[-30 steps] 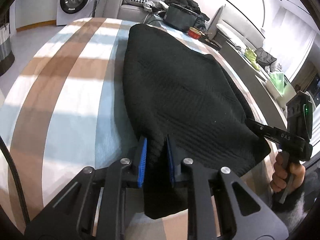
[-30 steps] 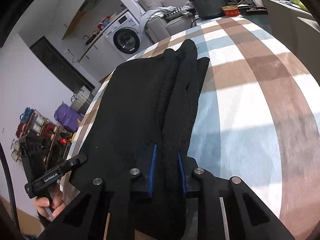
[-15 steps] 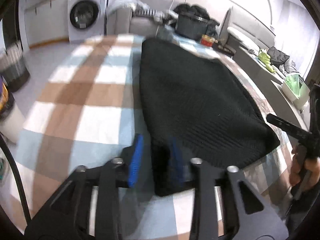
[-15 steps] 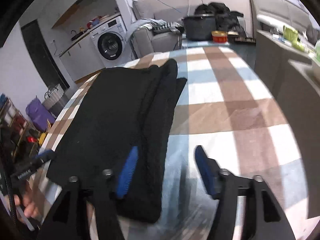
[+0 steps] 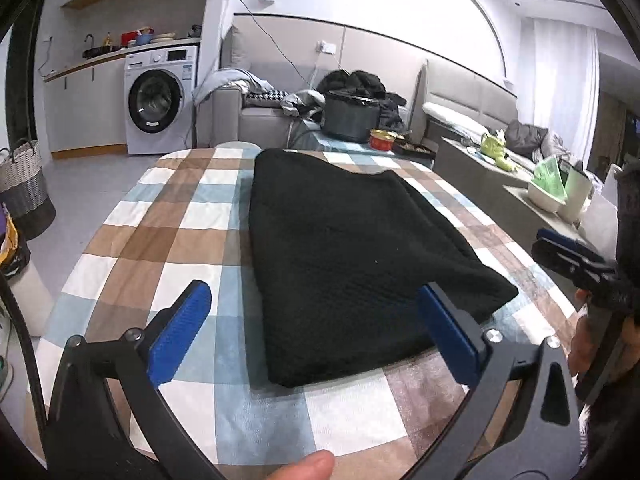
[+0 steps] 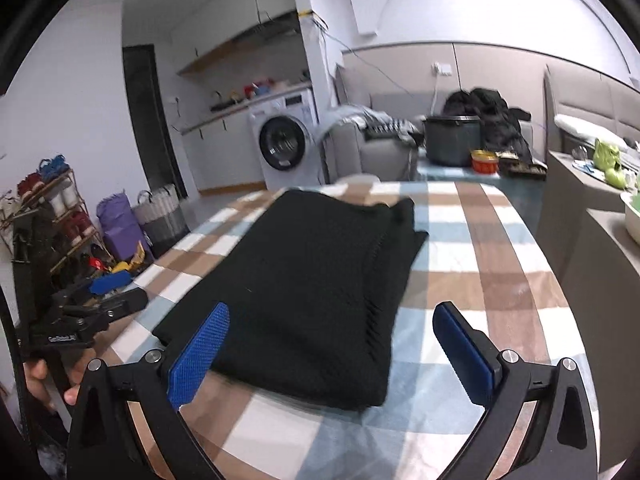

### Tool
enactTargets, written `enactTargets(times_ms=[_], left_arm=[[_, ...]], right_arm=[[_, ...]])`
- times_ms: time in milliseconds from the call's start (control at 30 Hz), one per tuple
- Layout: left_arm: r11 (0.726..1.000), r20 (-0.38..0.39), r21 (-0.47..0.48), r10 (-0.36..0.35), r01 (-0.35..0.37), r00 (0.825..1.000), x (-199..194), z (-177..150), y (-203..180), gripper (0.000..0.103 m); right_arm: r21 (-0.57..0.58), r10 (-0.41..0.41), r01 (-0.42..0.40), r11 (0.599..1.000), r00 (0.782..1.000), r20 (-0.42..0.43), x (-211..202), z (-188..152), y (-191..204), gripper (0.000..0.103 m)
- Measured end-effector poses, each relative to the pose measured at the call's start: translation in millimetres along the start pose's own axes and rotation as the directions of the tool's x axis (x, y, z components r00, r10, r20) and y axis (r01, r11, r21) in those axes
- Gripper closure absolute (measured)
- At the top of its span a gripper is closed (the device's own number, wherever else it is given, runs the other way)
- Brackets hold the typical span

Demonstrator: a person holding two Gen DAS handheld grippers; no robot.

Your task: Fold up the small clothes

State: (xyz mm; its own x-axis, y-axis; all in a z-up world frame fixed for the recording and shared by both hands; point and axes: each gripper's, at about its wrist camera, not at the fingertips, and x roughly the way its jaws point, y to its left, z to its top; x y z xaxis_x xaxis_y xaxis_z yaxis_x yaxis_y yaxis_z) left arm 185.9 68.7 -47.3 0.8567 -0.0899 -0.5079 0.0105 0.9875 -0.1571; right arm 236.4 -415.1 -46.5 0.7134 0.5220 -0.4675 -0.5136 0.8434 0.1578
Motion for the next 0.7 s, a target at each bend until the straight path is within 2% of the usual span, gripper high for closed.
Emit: enactTargets(times_ms=[233, 700], left_arm=[[1.000, 0.059, 0.001, 0.024, -0.024, 0.998, -9.4, -5.8, -0.3, 0.001], [0.999, 0.084, 0.015, 0.031, -0.032, 0.996, -8.2, -13.4, -3.6, 0.001]], right_arm=[[-0.027, 0.019, -0.017, 0.999, 0.995, 0.094, -12.0, -11.2, 6.9, 0.000], [-0.034, 0.034, -0.030, 0.999, 0.989, 0.142, -15.1, -18.9, 7.6, 0.000]])
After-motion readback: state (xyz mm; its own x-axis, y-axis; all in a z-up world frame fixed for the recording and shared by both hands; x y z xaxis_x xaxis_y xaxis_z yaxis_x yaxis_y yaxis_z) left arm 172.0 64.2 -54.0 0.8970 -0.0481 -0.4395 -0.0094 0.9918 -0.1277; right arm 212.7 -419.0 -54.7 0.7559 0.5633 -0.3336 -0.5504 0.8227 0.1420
